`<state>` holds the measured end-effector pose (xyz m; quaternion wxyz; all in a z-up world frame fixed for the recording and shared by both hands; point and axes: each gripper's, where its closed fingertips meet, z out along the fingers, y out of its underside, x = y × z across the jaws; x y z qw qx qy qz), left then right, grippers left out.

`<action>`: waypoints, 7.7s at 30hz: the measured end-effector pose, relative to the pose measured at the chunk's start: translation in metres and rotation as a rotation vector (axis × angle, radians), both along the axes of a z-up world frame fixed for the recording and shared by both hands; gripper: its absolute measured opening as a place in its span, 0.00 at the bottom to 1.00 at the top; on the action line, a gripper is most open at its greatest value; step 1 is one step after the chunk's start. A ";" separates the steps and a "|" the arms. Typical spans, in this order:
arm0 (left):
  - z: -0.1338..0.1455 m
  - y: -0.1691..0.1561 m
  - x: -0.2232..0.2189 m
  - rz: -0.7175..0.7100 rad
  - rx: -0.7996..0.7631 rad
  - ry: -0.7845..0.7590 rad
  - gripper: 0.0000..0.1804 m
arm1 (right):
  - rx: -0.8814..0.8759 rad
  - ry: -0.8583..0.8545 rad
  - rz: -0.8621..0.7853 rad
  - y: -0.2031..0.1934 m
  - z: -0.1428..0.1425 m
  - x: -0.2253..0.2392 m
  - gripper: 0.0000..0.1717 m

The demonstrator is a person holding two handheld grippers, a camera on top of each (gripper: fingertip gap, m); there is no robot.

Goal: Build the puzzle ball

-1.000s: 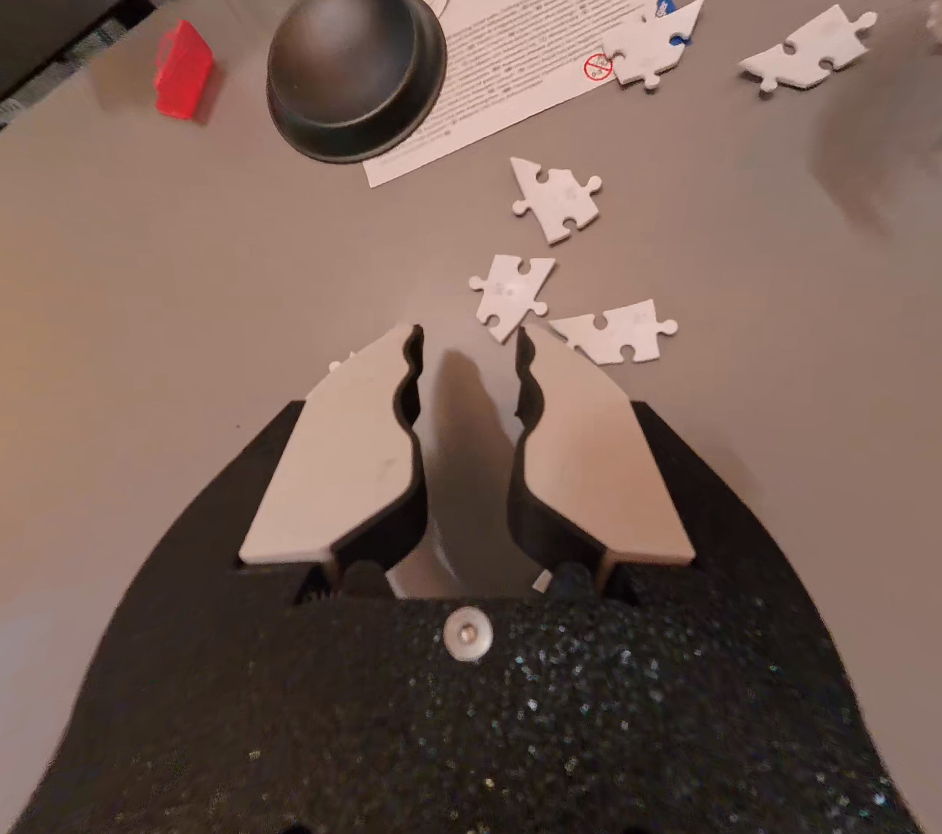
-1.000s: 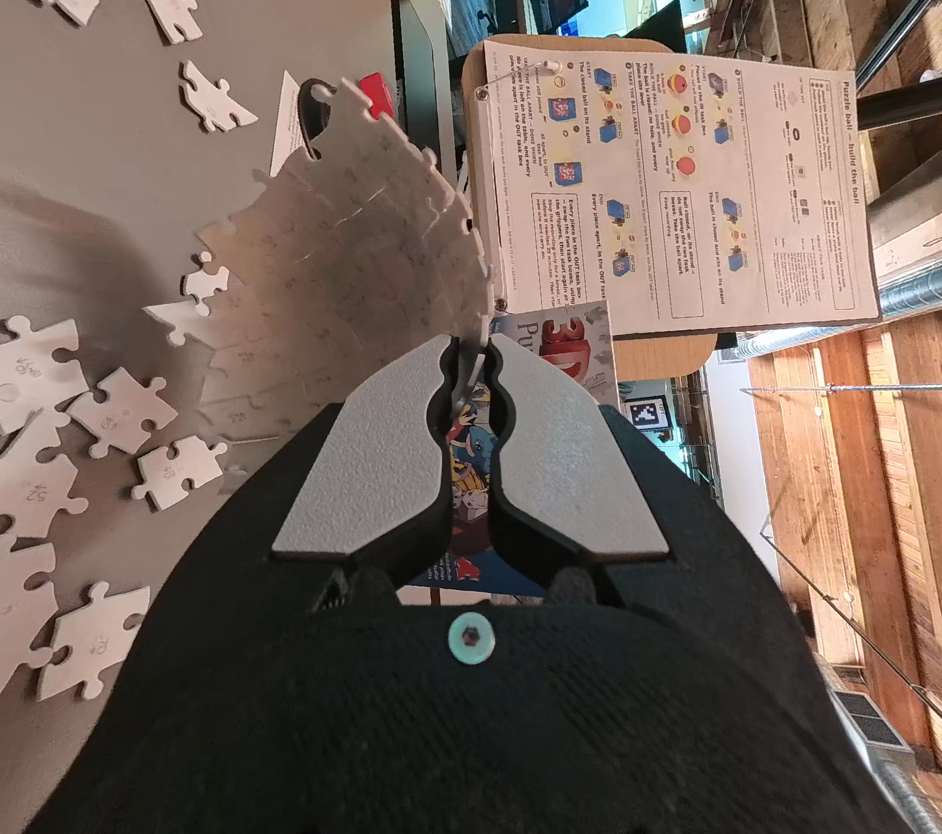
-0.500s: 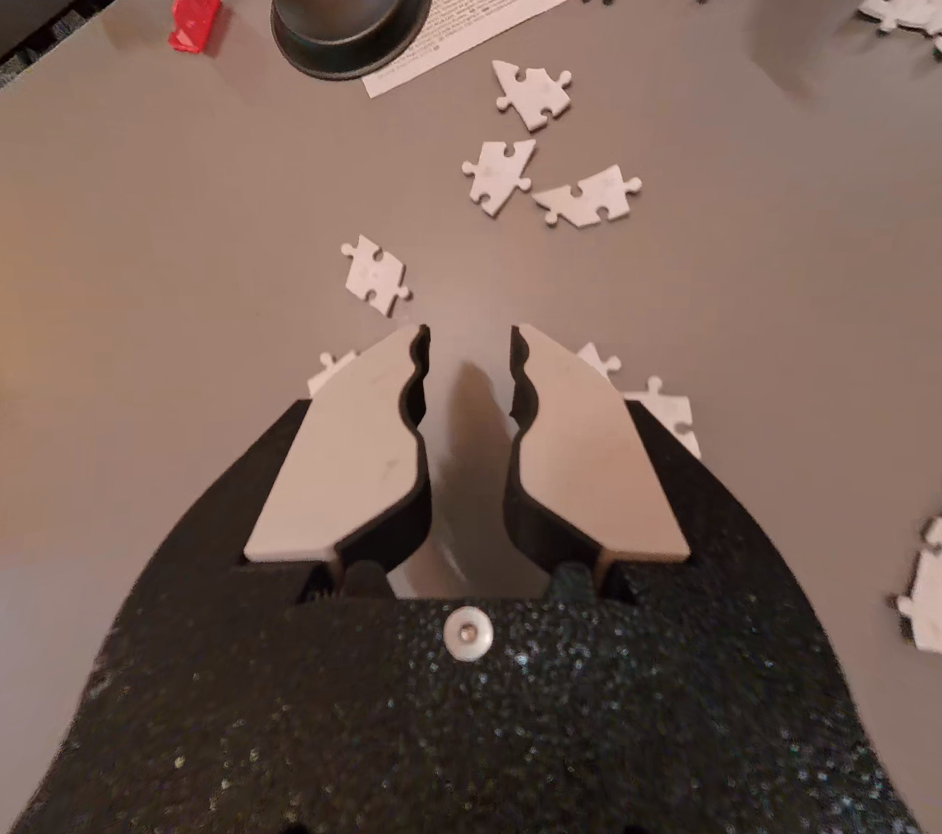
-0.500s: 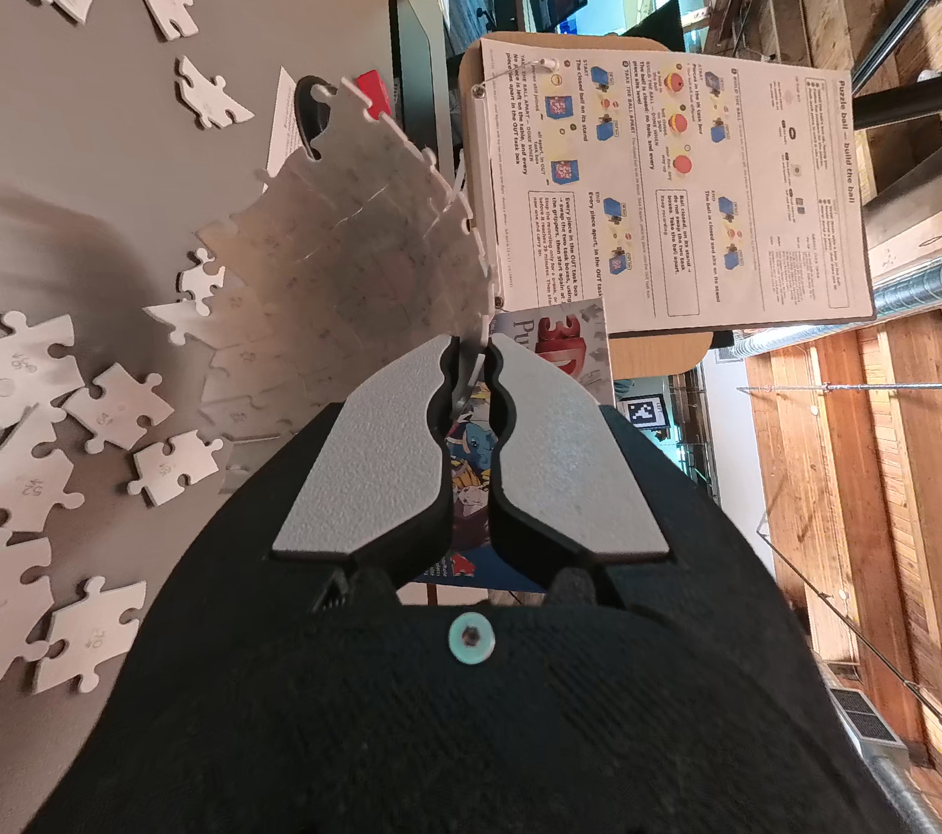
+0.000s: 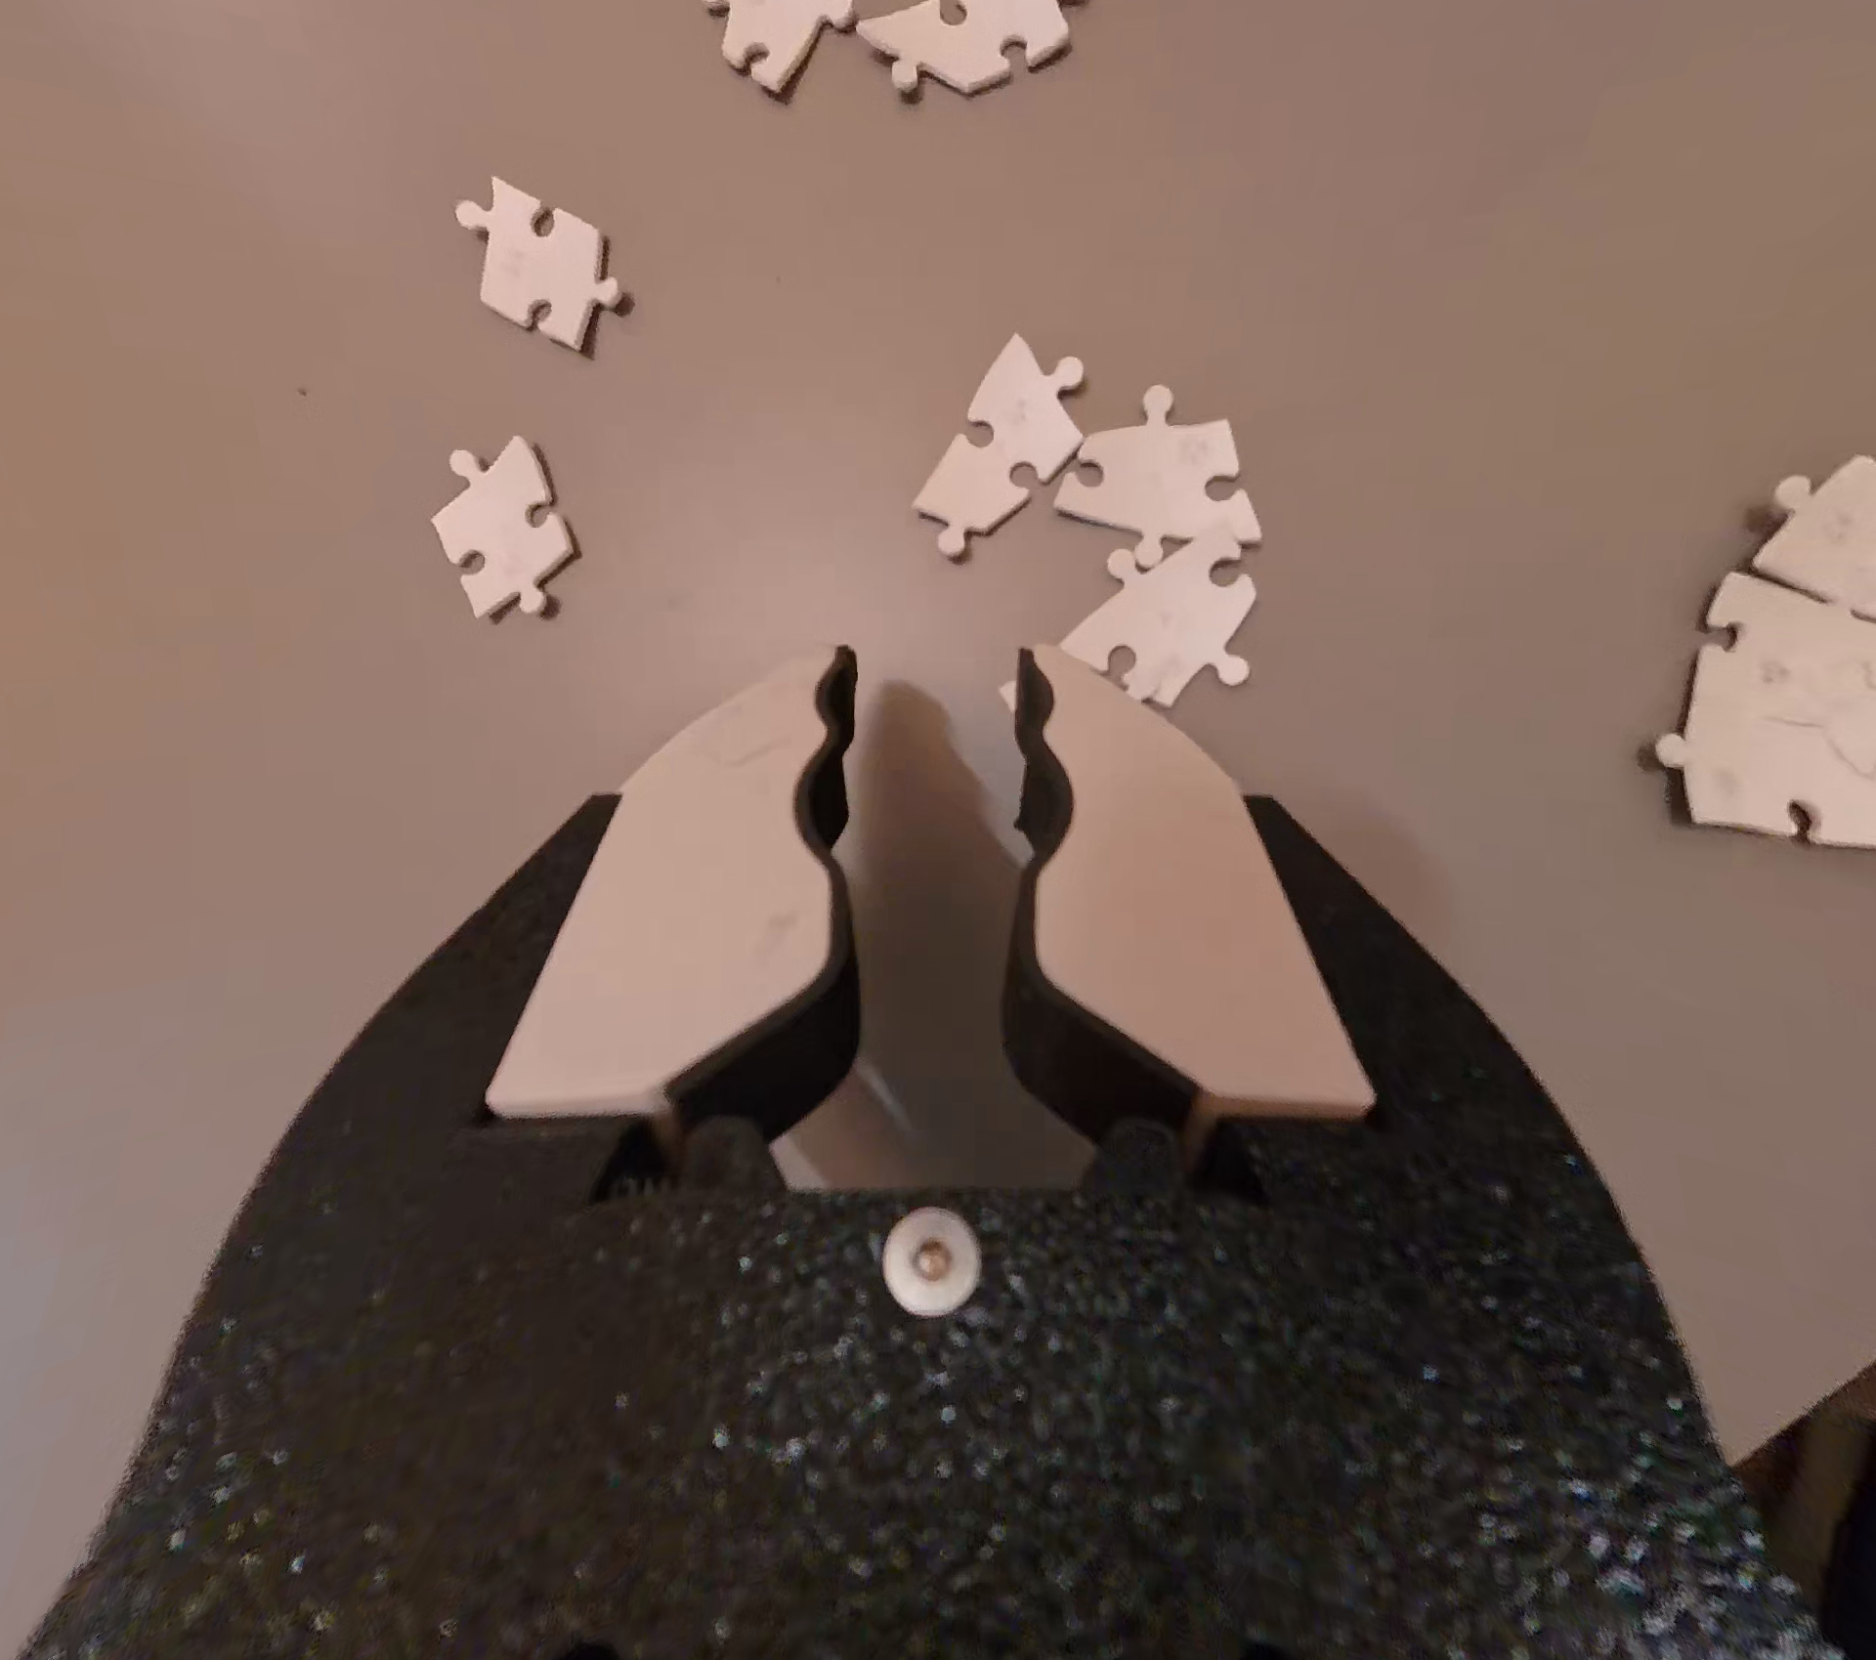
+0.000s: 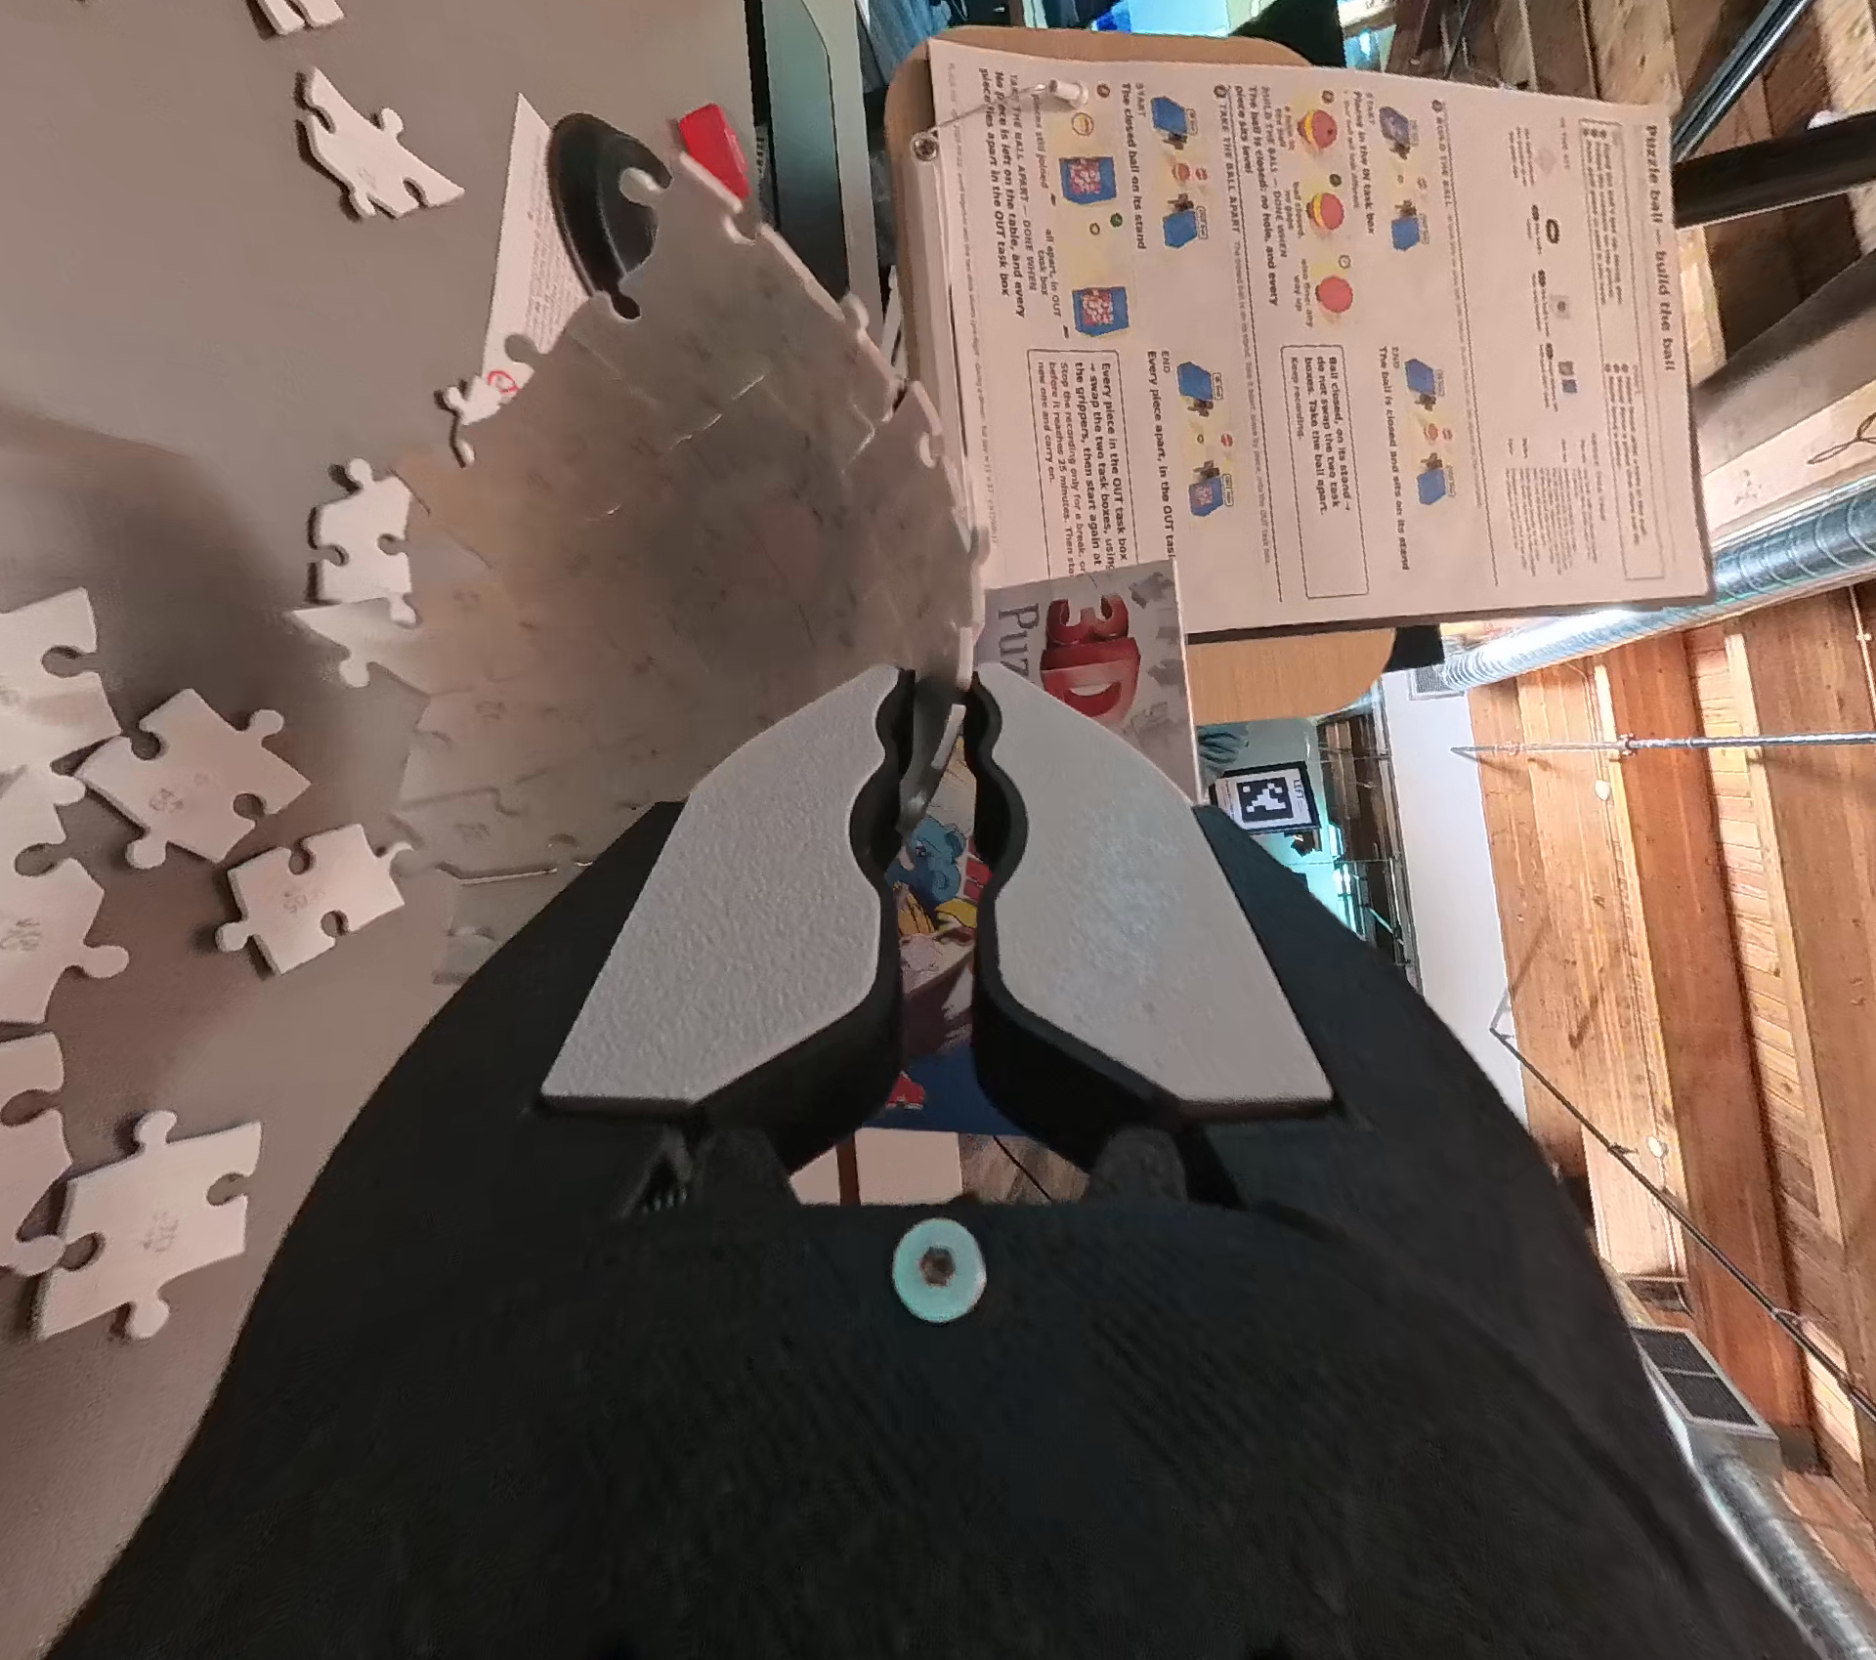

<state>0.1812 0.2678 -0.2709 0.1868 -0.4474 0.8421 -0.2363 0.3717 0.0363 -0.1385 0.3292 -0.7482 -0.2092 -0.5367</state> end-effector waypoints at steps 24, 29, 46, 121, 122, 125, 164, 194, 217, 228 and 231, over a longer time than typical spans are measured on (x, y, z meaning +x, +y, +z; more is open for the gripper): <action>0.023 -0.031 0.014 -0.048 -0.074 -0.066 0.16 | 0.040 -0.031 -0.052 -0.024 0.022 0.006 0.05; 0.025 -0.042 0.006 -0.101 -0.073 -0.058 0.16 | 0.042 -0.034 -0.037 -0.020 0.023 0.002 0.05; 0.040 0.040 0.012 0.338 -0.125 -0.164 0.16 | 0.033 -0.037 -0.041 -0.020 0.023 0.002 0.05; 0.039 0.000 0.050 0.241 -0.021 -0.278 0.17 | 0.124 -0.055 -0.195 -0.088 0.048 0.027 0.05; 0.038 0.000 0.050 0.238 -0.018 -0.276 0.17 | 0.123 -0.055 -0.197 -0.089 0.048 0.028 0.05; 0.038 0.001 0.050 0.232 -0.003 -0.276 0.17 | 0.125 -0.056 -0.201 -0.091 0.049 0.028 0.05; -0.010 -0.269 0.017 -0.503 -0.133 -0.013 0.27 | 0.137 -0.058 -0.195 -0.092 0.053 0.026 0.05; 0.002 0.046 0.028 0.305 -0.032 0.007 0.13 | 0.105 0.035 0.103 0.021 0.026 -0.030 0.05; 0.016 0.023 0.015 0.279 -0.122 -0.098 0.19 | 0.056 0.262 0.033 0.091 -0.057 -0.059 0.05; -0.010 -0.048 0.001 -0.056 0.003 0.074 0.18 | 0.112 0.161 -0.018 0.079 -0.056 -0.079 0.05; -0.017 -0.052 -0.004 -0.065 0.006 0.149 0.15 | 0.143 0.164 -0.032 0.077 -0.054 -0.081 0.05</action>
